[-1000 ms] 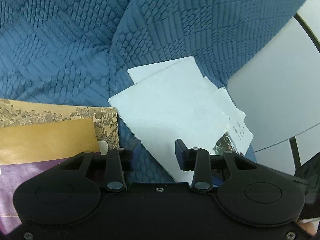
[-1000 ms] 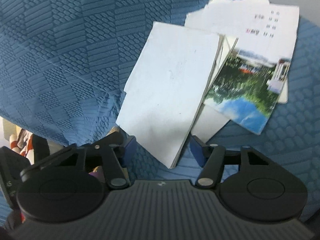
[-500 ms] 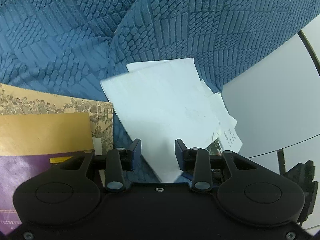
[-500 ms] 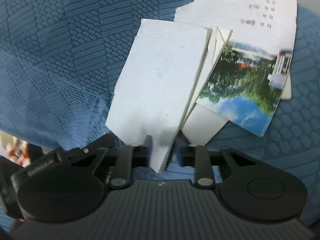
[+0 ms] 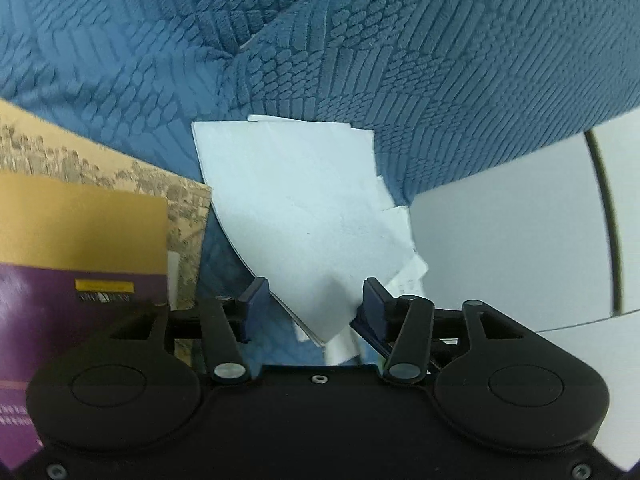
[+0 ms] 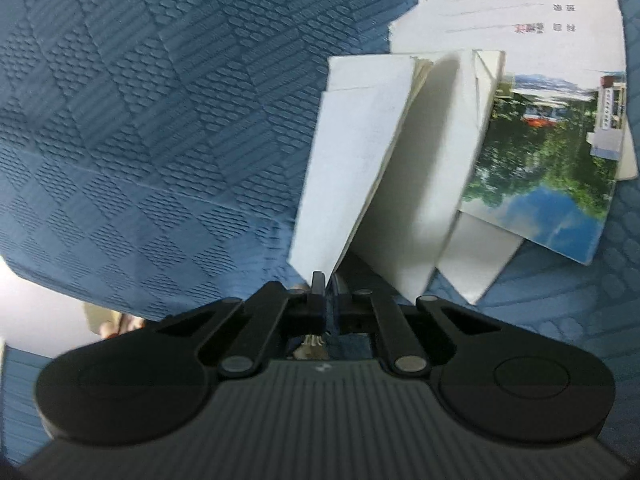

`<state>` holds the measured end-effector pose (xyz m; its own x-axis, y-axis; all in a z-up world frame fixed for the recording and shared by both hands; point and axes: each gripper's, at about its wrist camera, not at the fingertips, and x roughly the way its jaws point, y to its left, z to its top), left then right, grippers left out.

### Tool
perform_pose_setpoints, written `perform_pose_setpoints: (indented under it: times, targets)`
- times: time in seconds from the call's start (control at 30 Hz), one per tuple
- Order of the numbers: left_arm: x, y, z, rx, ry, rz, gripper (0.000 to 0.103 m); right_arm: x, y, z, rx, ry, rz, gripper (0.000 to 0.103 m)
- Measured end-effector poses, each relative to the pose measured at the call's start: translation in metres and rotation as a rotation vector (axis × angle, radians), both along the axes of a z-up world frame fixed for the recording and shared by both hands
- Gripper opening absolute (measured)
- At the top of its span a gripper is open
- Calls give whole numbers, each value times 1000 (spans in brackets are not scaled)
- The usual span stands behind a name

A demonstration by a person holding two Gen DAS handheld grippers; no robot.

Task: Organize objects
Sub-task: 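Close both grippers on the edge of the white paper sheet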

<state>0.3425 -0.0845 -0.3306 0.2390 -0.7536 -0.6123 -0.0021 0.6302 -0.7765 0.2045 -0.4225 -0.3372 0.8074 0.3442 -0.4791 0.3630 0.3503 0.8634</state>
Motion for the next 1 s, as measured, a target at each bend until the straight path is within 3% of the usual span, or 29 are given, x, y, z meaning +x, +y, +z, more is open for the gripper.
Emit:
perform_pose_setpoints:
  times: [0.27,0.47,0.53,0.63,0.73,0.93,1.0]
  targets:
    - [1,4,-18,-129,107,39,50,-2,-4,0,62,-54,-27,5]
    - [4,9,-40,-267,221,138,32,-3,-5,-3,94,-73,-36,5]
    - [5,9,-42,-257,217,163,18,-4,-6,-5,109,-78,-42,5]
    - [6,9,-42,-263,204,178,10,-6,-7,-7,104,-75,-49,5]
    - [6,6,-34,-246,162,166,4,-9,-6,-6,61,-52,-54,8]
    - [3,5,-29,-258,137,166,2,-15,-5,-18,106,-22,-96,9]
    - [1,4,-25,-274,131,164,2,-17,-4,-17,112,-34,-113,19]
